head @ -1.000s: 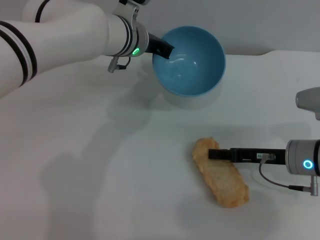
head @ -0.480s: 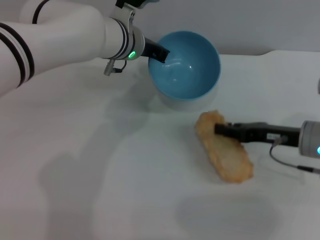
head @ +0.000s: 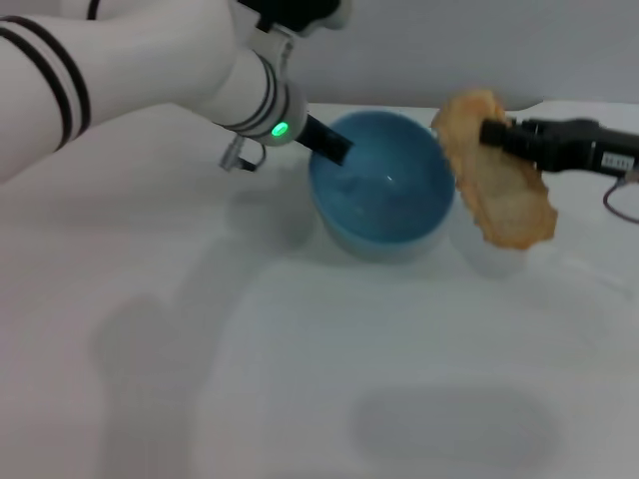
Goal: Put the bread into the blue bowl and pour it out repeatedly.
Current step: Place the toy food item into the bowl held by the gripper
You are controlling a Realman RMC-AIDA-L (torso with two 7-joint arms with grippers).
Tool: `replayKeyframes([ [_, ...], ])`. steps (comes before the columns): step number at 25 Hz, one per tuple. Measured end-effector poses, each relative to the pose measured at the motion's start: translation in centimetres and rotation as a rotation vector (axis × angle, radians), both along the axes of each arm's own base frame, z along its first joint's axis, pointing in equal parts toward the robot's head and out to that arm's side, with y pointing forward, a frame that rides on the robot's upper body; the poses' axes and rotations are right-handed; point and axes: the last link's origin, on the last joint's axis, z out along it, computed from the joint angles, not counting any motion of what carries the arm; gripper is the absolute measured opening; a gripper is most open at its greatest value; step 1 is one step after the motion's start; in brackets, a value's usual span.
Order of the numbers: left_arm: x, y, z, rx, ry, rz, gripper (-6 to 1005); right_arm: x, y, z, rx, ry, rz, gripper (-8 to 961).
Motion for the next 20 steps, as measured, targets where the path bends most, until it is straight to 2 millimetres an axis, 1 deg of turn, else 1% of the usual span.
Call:
replayKeyframes([
  [2, 0.5, -1.0, -1.0, -0.063, -0.025, 0.035, -2, -0.6, 0.6, 0.2, 0.023, 0.004, 0.010, 178],
  [3, 0.7, -1.3, -1.2, -0.078, -0.040, 0.049, -2, -1.1, 1.1, 0.0, 0.036, 0.005, 0.019, 169],
  [4, 0.7, -1.3, -1.2, -0.078, -0.040, 0.049, -2, -1.1, 1.1, 0.0, 0.036, 0.005, 0.019, 165],
  [6, 1.0, -1.8, -1.6, -0.104, -0.072, 0.072, -2, -1.5, 1.5, -0.7, 0.032, 0.006, 0.020, 158],
  [8, 1.2, -2.1, -1.9, -0.118, -0.083, 0.076, -2, -1.9, 1.8, -2.1, 0.007, 0.012, 0.007, 150],
  [9, 1.2, -2.1, -2.0, -0.121, -0.081, 0.072, -2, -1.9, 1.8, -2.1, 0.007, 0.012, 0.007, 150],
  [13, 1.3, -2.3, -2.3, -0.123, -0.091, 0.069, -1, -2.2, 1.8, -4.0, -0.024, 0.010, -0.017, 149],
  [20, 0.9, -2.2, -2.2, -0.104, -0.106, 0.074, -1, -1.7, 1.7, -4.9, -0.041, 0.005, -0.052, 143],
])
